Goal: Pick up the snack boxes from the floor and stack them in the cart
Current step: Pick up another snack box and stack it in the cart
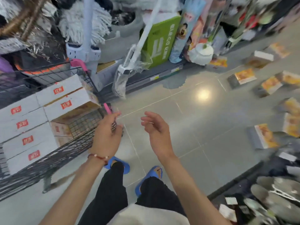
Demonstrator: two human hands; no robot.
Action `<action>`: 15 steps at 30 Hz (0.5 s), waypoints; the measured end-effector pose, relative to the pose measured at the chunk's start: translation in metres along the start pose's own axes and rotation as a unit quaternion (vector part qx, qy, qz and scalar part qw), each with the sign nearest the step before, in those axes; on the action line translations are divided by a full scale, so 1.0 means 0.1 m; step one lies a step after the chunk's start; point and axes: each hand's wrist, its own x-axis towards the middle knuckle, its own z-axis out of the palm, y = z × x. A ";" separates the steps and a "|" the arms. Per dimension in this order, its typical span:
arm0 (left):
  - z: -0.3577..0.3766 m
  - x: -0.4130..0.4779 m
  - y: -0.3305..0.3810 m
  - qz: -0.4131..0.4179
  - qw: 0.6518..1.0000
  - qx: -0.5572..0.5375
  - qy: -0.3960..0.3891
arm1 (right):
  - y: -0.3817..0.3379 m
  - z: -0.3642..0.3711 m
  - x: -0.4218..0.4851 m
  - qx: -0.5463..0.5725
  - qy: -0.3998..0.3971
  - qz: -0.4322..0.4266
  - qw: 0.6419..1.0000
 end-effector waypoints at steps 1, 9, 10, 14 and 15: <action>0.12 -0.05 0.15 0.009 1.000 -0.006 -0.011 | -0.02 -0.18 -0.08 0.005 0.009 0.003 1.000; 1.04 -0.23 1.25 0.092 0.985 -0.029 -0.146 | -0.09 -1.51 -0.49 0.079 0.146 0.014 0.986; 1.15 -0.22 1.37 0.103 0.981 -0.029 -0.162 | -0.09 -1.66 -0.51 0.092 0.165 0.015 0.982; 1.62 -0.17 1.82 0.134 0.963 -0.034 -0.230 | -0.11 -2.21 -0.54 0.146 0.237 0.018 0.960; 1.74 -0.14 1.92 0.138 0.958 -0.037 -0.247 | -0.11 -2.34 -0.53 0.158 0.252 0.019 0.954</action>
